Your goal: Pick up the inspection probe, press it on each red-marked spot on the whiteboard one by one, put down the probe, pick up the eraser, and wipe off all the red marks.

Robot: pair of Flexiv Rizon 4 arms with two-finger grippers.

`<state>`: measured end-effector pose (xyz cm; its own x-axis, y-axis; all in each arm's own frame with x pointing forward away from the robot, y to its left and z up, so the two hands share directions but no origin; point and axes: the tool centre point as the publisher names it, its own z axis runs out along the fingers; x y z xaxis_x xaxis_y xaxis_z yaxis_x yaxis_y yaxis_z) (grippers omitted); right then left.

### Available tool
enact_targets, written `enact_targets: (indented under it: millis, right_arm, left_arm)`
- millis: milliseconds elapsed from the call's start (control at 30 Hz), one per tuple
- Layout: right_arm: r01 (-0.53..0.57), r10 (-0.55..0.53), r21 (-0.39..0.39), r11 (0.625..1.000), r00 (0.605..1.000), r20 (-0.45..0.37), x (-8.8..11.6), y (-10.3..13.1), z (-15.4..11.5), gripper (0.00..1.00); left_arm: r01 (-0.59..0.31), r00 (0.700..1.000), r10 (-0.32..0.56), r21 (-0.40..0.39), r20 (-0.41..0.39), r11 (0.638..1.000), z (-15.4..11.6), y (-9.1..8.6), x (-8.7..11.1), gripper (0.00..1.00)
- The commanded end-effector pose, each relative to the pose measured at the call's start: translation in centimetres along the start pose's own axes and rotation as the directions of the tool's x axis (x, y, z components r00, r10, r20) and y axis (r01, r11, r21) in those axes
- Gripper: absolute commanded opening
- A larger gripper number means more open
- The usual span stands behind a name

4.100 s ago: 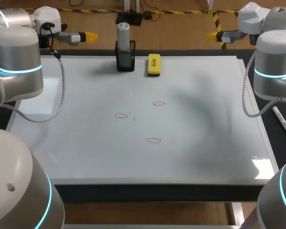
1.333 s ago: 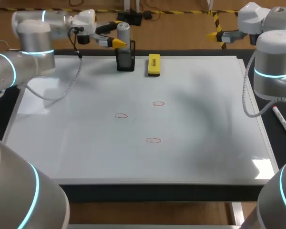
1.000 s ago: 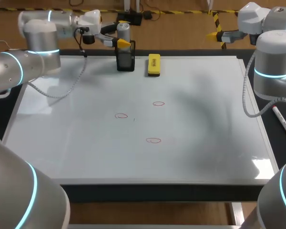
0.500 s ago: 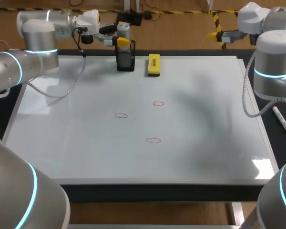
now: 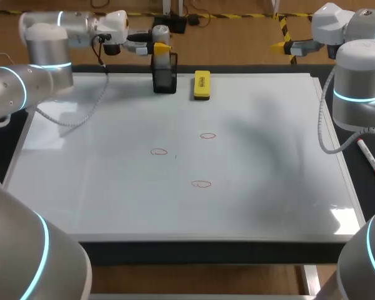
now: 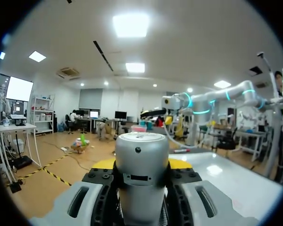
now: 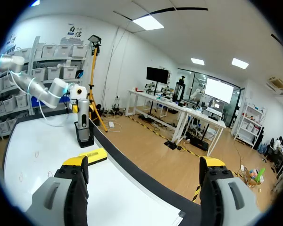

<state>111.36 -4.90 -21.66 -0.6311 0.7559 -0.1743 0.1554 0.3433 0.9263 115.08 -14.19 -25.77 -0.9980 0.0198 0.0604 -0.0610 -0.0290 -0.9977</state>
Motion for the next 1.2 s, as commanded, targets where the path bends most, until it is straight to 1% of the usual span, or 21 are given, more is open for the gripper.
enact_targets:
  millis: [33, 300, 433, 700, 1033, 1200]
  right_arm:
    - [0.000, 0.000, 0.001, 1.000, 1.000, -0.001, 0.0, 0.0, 0.0, 1.00]
    - [0.000, 0.000, 0.001, 1.000, 1.000, -0.001, 0.0, 0.0, 0.0, 1.00]
    - [0.000, 0.000, 0.001, 1.000, 1.000, -0.001, 0.0, 0.0, 0.0, 1.00]
    - [0.000, 0.000, 0.001, 1.000, 1.000, -0.001, 0.0, 0.0, 0.0, 1.00]
    - [0.000, 0.000, 0.001, 1.000, 1.000, -0.001, 0.0, 0.0, 0.0, 1.00]
    - [0.000, 0.000, 0.001, 1.000, 1.000, -0.001, 0.0, 0.0, 0.0, 1.00]
  left_arm:
    - [-0.010, 1.000, 0.010, -0.010, 0.017, 1.000, -0.1, -1.4, 0.8, 0.00]
    - [-0.036, 0.999, 0.036, -0.028, 0.013, 0.999, 0.1, -4.0, 1.5, 0.00]
    - [-0.042, 0.999, 0.043, -0.027, 0.019, 0.999, 0.2, -5.4, 1.6, 0.00]
    - [-0.057, 0.998, 0.058, -0.050, 0.030, 0.997, 0.2, -7.7, 1.7, 0.00]
    - [-0.062, 0.995, 0.066, -0.066, 0.068, 0.996, -0.6, -10.6, 1.8, 0.00]
    - [-0.050, 0.993, 0.055, -0.046, 0.105, 0.998, -2.1, -11.9, 2.2, 0.00]
